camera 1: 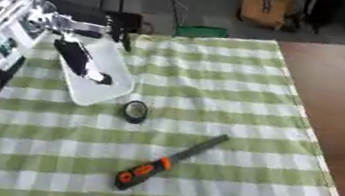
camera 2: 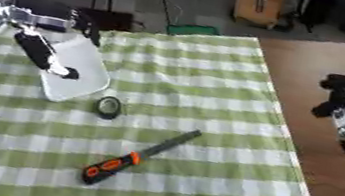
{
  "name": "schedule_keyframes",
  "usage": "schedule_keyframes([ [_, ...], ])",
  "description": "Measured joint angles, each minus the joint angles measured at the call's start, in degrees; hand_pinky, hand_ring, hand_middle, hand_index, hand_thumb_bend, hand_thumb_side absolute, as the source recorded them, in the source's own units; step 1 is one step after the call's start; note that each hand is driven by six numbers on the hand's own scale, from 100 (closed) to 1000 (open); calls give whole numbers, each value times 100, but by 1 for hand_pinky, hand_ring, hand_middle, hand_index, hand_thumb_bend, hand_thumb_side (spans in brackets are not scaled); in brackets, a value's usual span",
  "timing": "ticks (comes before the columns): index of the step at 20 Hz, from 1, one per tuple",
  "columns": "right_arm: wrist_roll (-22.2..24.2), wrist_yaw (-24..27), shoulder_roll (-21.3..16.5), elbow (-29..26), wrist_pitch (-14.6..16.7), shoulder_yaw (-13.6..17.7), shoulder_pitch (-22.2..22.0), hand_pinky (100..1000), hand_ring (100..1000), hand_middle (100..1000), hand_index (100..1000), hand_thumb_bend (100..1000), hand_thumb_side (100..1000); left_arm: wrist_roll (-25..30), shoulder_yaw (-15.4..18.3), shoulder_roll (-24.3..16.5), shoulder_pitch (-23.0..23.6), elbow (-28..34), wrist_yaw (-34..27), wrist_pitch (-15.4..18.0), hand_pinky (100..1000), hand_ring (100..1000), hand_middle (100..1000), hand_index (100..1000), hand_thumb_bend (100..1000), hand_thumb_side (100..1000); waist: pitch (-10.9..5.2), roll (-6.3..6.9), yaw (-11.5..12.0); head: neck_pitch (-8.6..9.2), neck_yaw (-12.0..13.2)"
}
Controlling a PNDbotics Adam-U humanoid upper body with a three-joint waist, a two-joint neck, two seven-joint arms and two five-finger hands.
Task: Pick up objects on the table and place them in the box.
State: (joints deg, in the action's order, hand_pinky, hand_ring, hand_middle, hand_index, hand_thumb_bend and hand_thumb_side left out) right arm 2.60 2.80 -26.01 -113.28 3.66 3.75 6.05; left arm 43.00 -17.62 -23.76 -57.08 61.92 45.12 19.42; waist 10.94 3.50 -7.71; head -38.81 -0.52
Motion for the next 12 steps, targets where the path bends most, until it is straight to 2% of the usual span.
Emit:
schedule_keyframes([
  [4,17,0,0,0,5,-27,10,582,542,706,788,180,620,-193,60,298,-1,-486,400,217,951,888,894,882,494,411,17,0,-52,0,34],
  [9,27,0,0,0,5,-29,44,583,542,707,789,183,620,-292,132,497,4,-870,613,369,955,891,893,883,507,451,42,0,-79,0,46],
  [10,31,0,0,0,6,-29,46,583,542,707,789,186,620,-304,140,519,4,-912,634,381,960,892,893,880,587,498,42,0,-80,0,46],
  [11,34,0,0,0,7,-29,46,583,542,707,789,186,620,-314,146,525,5,-943,643,391,964,893,892,878,505,455,42,0,-83,0,46],
  [12,36,0,0,0,7,-29,46,583,542,707,789,186,620,-317,147,526,5,-966,645,394,964,893,892,878,505,455,42,0,-85,0,46],
])
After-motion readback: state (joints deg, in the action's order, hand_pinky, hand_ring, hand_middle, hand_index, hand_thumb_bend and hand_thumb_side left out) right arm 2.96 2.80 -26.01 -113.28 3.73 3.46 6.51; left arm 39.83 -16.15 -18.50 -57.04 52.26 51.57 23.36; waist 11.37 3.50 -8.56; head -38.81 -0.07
